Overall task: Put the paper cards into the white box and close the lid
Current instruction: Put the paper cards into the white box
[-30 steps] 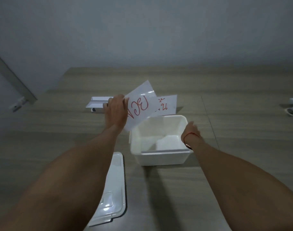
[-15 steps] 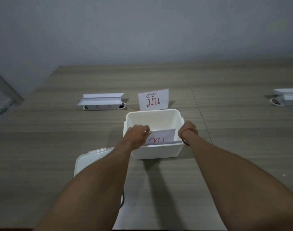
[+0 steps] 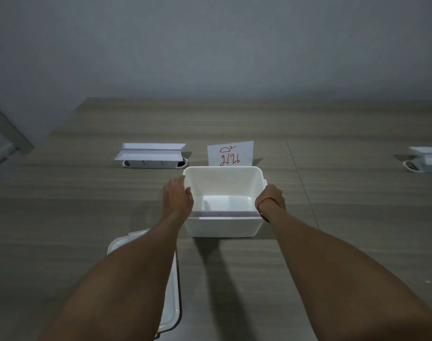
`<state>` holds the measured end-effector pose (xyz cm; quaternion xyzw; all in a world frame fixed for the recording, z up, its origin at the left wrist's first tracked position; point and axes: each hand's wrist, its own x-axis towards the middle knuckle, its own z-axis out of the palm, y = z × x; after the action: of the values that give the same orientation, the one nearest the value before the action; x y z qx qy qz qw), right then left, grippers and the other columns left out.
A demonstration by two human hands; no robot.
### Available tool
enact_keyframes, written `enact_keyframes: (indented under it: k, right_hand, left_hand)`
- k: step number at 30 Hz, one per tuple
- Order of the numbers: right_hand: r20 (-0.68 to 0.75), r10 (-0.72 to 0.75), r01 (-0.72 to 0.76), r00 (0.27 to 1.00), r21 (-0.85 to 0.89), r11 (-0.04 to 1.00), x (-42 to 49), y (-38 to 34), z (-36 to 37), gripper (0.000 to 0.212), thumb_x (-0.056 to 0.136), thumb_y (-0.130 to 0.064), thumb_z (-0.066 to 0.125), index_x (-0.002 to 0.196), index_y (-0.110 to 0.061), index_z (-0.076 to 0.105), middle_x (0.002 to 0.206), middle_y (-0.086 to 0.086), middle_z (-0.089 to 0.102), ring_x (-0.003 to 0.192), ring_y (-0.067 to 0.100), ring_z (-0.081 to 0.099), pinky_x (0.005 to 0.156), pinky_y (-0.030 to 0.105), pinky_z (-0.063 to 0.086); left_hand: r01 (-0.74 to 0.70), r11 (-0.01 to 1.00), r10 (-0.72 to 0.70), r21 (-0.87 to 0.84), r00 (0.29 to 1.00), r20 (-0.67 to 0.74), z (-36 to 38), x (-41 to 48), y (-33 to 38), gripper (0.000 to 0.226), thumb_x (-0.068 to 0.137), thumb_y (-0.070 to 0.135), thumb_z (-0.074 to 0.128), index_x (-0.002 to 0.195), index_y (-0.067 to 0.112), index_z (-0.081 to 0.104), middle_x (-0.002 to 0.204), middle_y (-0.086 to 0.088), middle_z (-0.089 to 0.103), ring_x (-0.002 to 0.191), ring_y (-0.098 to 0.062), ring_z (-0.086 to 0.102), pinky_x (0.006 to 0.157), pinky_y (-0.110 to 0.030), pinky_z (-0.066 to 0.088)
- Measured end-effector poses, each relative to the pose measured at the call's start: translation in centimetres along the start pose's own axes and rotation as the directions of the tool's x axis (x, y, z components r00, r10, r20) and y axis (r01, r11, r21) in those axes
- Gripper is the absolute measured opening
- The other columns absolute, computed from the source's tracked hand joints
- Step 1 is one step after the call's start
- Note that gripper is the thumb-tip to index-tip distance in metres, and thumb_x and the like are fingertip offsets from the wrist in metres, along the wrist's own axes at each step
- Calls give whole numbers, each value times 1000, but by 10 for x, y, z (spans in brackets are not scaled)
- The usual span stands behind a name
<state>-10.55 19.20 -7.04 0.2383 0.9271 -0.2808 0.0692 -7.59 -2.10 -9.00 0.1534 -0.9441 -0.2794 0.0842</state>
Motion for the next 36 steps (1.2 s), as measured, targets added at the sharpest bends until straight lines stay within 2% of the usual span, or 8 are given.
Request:
enact_keyframes:
  k: [4,8,11,17,21,27,31,36]
  right_hand:
    - [25,31,-32,999,40,999,22,-21,4,31,88,-5,52,117,-1,61,125,18,61,113,36,61,92,39,51]
    - [-9,39,-38,999,74,997,53,-44,6,39,94,-30,48,120,-5,60,128,16,60,118,36,57,96,40,47]
    - [-48,-55,51,997,-69,996,84,-69,12,45,97,-39,42,128,-10,54,135,14,52,125,35,49,107,47,36]
    - [74,-384,391,920,-158,907,129,-126,40,38,95,-19,50,133,-15,49,143,8,46,136,27,38,117,50,18]
    - [183,-423,458,887,-234,858,144,-142,57,47,89,-8,52,135,-17,46,146,7,39,140,26,30,118,52,11]
    - [110,-445,445,889,-438,781,167,-144,50,37,93,-4,44,125,-15,57,132,11,57,131,29,45,117,48,17]
    - [153,-512,526,845,-412,744,167,-133,46,31,95,-6,44,121,-14,60,127,14,61,119,31,57,102,39,39]
    - [101,-623,617,776,-326,716,148,-136,27,28,97,-12,45,118,-20,60,124,11,64,117,30,57,98,37,38]
  left_hand:
    - [220,966,-210,-137,974,84,13,27,-4,38,99,12,37,136,9,44,130,-18,53,118,-34,54,96,-43,48]
    - [239,967,-239,-88,971,12,21,58,-6,30,99,19,36,120,4,51,119,-20,59,107,-36,59,82,-38,47]
    - [241,969,-242,-43,970,-23,28,80,-6,36,99,24,33,115,1,57,112,-21,63,101,-35,61,78,-37,46]
    - [279,960,-278,11,960,-39,32,111,-4,50,100,35,24,111,3,61,115,-21,65,106,-39,60,86,-40,46]
    - [280,957,-280,75,960,-16,37,119,-6,55,99,36,21,109,4,64,114,-20,66,104,-38,62,86,-39,46]
    - [298,950,-298,91,954,-9,42,123,-10,58,98,39,20,110,5,65,115,-20,66,106,-39,61,90,-41,47]
    - [297,950,-298,90,955,-12,41,120,-8,57,99,39,19,110,5,64,115,-20,65,106,-38,60,89,-41,46]
    - [304,951,-307,61,950,55,34,105,-3,51,100,37,21,122,5,53,119,-22,62,109,-39,59,91,-44,46]
